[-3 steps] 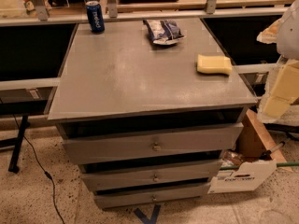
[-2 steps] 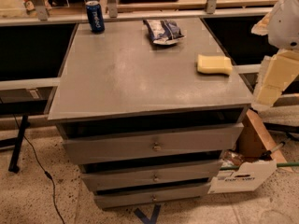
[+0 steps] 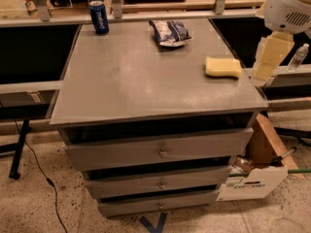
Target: Pick sponge
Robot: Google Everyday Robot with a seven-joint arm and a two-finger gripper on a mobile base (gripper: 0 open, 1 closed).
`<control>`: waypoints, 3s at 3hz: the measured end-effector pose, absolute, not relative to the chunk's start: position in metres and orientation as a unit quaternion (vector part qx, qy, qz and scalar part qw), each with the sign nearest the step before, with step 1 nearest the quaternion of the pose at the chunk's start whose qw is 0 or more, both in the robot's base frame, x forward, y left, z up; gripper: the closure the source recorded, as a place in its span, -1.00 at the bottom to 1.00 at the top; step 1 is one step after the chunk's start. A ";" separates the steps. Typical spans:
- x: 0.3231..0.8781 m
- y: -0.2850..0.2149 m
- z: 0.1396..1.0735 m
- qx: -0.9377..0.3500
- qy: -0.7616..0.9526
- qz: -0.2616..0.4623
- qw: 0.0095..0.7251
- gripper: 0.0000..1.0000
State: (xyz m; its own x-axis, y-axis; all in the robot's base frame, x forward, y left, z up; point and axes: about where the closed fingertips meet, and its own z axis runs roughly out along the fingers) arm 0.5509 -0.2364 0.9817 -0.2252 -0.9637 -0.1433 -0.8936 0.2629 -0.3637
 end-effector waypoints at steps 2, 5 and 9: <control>0.610 -0.268 0.960 -0.576 0.779 -0.119 0.217 -1.00; 0.653 -0.292 0.941 -0.575 0.771 -0.150 0.230 -1.00; 0.703 -0.293 0.876 -0.614 0.768 -0.073 0.166 -1.00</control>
Offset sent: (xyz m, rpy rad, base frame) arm 0.0895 -0.0544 -0.0332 0.0840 -0.1628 -0.0597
